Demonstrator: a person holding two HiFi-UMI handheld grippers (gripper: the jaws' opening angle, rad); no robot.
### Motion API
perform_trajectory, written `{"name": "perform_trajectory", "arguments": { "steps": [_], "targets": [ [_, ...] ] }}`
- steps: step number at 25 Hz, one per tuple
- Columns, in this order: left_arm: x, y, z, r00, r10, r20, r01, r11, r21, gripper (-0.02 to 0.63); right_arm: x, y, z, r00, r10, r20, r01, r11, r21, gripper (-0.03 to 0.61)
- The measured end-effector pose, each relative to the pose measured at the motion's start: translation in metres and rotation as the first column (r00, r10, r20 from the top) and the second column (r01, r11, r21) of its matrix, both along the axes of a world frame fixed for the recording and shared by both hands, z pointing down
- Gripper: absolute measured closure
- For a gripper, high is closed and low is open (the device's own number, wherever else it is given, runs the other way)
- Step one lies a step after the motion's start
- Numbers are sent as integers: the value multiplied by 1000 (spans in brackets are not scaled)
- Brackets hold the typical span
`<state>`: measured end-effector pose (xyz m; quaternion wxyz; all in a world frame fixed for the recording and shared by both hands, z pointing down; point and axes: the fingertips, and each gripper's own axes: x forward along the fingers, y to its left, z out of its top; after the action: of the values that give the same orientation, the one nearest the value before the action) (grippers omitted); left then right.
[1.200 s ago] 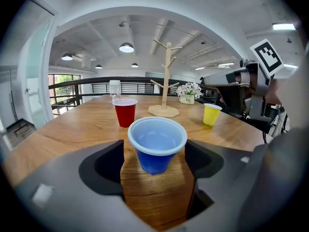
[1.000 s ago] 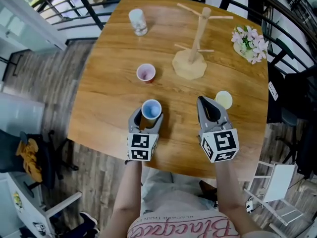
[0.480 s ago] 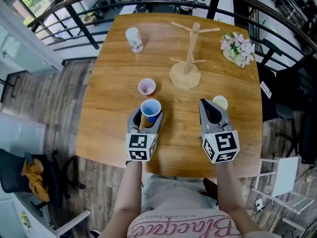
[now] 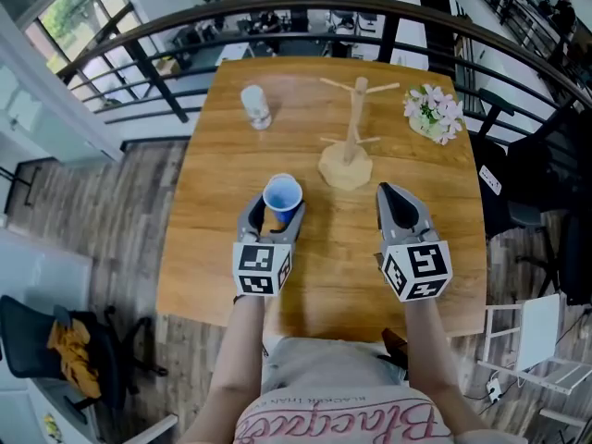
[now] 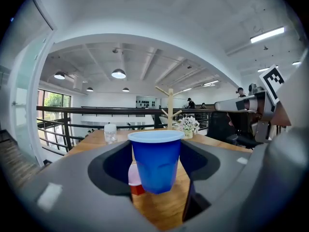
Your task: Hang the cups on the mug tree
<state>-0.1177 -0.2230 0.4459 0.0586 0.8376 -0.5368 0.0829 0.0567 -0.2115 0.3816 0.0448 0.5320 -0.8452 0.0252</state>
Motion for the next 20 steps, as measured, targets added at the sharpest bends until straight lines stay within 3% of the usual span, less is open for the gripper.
{"name": "perform_trajectory", "arguments": {
  "steps": [9, 14, 20],
  "targets": [
    [0, -29, -45, 1000, -5, 14, 4, 995, 101, 295, 7, -12, -23, 1000, 11, 15, -11, 999, 50, 577],
    [6, -50, -43, 986, -7, 165, -10, 995, 102, 295, 13, -13, -19, 999, 31, 33, -32, 999, 40, 575],
    [12, -78, -22, 920, -2, 392, -7, 1000, 21, 296, 20, -18, -11, 998, 40, 45, -41, 999, 20, 575]
  ]
}}
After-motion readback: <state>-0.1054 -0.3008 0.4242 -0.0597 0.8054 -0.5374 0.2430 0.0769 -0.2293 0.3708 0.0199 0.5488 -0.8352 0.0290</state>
